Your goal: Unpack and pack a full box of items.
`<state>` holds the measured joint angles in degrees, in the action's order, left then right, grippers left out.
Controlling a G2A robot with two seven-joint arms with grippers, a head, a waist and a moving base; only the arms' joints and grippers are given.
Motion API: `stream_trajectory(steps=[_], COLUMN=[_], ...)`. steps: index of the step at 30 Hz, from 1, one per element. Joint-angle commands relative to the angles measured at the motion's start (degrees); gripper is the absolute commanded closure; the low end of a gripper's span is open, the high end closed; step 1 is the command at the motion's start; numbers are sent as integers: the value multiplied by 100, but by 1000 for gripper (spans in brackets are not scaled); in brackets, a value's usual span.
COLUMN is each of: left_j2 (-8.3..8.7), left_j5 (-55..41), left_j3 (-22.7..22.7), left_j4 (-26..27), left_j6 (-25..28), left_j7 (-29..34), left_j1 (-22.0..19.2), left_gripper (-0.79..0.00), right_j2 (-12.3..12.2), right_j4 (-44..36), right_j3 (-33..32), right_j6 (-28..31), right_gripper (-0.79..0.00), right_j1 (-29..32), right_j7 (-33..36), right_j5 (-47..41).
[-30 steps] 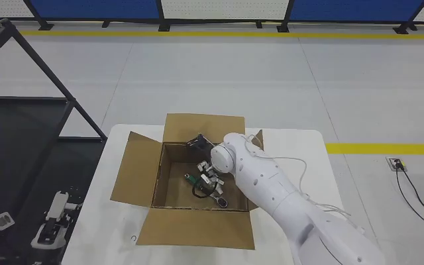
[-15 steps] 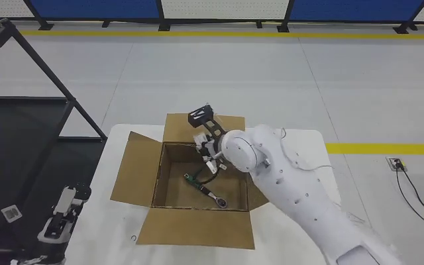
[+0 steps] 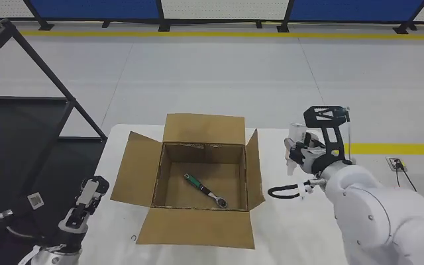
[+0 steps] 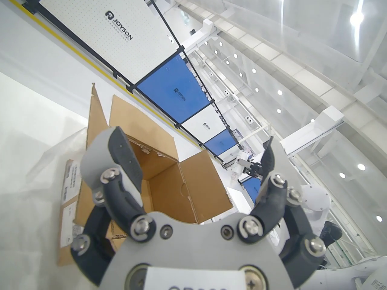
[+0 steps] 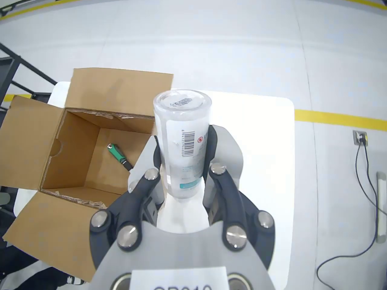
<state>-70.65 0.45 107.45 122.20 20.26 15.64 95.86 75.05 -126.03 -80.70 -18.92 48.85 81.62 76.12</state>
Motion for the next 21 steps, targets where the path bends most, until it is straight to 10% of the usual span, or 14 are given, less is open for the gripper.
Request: stream_trajectory(steps=[1, 21], left_j2=[0, -11], left_j5=[38, 374], left_j3=[-50, -213], left_j4=[-3, 181], left_j6=[-19, -183], left_j7=[-9, -204], left_j1=[-38, 54], left_gripper=[-785, -785], right_j2=[-12, -173], right_j4=[126, 4549], right_j3=[-165, -871], right_j6=[66, 1609], right_gripper=[0, 0], right_j1=[121, -65], right_j7=[3, -746], right_j5=[-63, -1193])
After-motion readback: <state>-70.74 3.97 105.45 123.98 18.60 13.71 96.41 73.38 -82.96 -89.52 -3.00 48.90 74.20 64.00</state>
